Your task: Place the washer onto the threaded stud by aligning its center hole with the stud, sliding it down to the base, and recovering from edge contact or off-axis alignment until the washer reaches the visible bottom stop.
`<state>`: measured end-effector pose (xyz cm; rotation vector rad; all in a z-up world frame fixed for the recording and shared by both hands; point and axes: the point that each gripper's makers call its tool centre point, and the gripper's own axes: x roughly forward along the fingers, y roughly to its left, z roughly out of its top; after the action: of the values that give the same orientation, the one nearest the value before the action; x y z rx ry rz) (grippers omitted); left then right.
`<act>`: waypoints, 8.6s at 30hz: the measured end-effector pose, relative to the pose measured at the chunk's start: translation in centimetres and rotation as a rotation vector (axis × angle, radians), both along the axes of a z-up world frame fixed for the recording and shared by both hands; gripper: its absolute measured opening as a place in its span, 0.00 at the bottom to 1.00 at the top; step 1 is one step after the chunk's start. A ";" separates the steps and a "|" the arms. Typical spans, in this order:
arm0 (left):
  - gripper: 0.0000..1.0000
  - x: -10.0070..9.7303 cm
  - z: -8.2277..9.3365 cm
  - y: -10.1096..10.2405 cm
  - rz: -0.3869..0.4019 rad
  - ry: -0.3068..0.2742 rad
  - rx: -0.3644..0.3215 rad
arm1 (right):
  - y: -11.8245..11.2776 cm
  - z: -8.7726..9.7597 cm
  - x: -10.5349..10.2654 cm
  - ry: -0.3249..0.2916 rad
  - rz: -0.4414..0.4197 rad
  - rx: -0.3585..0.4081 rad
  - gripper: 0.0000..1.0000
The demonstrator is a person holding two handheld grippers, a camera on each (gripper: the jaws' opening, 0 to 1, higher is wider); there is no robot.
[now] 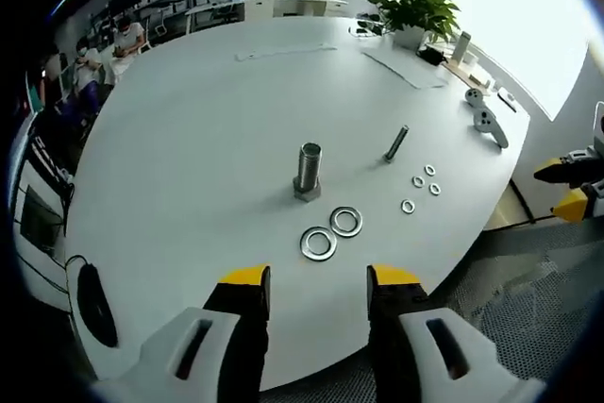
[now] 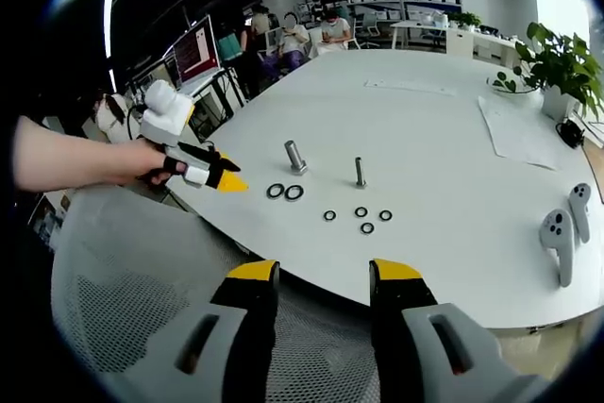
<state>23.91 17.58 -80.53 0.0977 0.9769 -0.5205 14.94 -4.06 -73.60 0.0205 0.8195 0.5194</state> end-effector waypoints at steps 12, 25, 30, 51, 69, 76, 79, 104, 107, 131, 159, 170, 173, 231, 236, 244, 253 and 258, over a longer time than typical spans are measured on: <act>0.35 0.8 -3.4 -0.4 -0.102 0.106 0.095 | -0.2 0.2 0.1 -0.006 -0.021 0.011 0.40; 0.31 2.9 -5.9 -2.9 -0.283 0.130 0.225 | -1.2 0.0 0.3 -0.009 -0.060 -0.010 0.40; 0.27 2.9 -6.1 -3.0 -0.376 0.126 0.300 | -1.1 0.0 0.3 -0.008 -0.064 -0.004 0.40; 0.22 2.7 -6.1 -3.1 -0.496 0.246 0.405 | -1.2 0.1 0.4 -0.011 -0.068 -0.006 0.40; 0.19 3.0 -6.0 -2.8 -0.419 0.192 0.331 | -1.3 0.1 0.6 -0.016 -0.075 -0.002 0.40; 0.18 2.8 -6.0 -2.6 -0.432 0.191 0.332 | -1.4 0.2 0.6 -0.017 -0.081 0.005 0.39; 0.18 2.6 -5.9 -2.4 -0.438 0.190 0.333 | -1.4 0.2 0.7 -0.016 -0.083 0.003 0.39; 0.18 5.8 2.3 -5.3 -0.546 -0.048 0.276 | -1.4 0.3 0.7 -0.019 -0.088 0.016 0.39; 0.18 6.4 2.5 -5.6 -0.573 -0.068 0.303 | -1.3 0.3 0.7 -0.018 -0.085 0.017 0.39; 0.19 8.7 0.2 -5.2 -0.603 -0.019 0.366 | -1.5 0.4 0.9 -0.021 -0.096 0.020 0.39; 0.19 8.4 -2.3 -5.6 -0.634 0.078 0.387 | -1.9 0.2 0.8 -0.018 -0.109 0.005 0.39; 0.19 8.7 -2.5 -5.5 -0.707 0.214 0.449 | -2.0 0.2 0.8 -0.017 -0.113 0.004 0.39; 0.19 8.5 -2.6 -5.5 -0.719 0.255 0.468 | -2.1 0.3 0.9 -0.020 -0.122 0.007 0.39; 0.36 -3.1 11.8 -1.0 -0.073 -0.293 -0.130 | 0.6 0.9 0.3 -0.032 0.014 0.059 0.37; 0.37 -4.0 12.4 0.6 -0.092 -0.341 -0.062 | 0.5 0.9 0.3 -0.035 0.012 0.059 0.37; 0.38 -5.3 12.9 1.9 -0.101 -0.355 -0.025 | 0.5 0.9 0.4 -0.034 0.013 0.054 0.37; 0.39 -5.4 14.0 2.2 -0.066 -0.393 -0.089 | 0.6 0.8 0.3 -0.028 0.019 0.052 0.37; 0.39 -5.5 13.6 2.9 -0.083 -0.409 -0.059 | 0.5 0.7 0.3 -0.027 0.018 0.050 0.37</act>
<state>18.39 20.46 -66.95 0.1846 0.5597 -0.5775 15.27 -3.51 -72.88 0.0517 0.7810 0.5560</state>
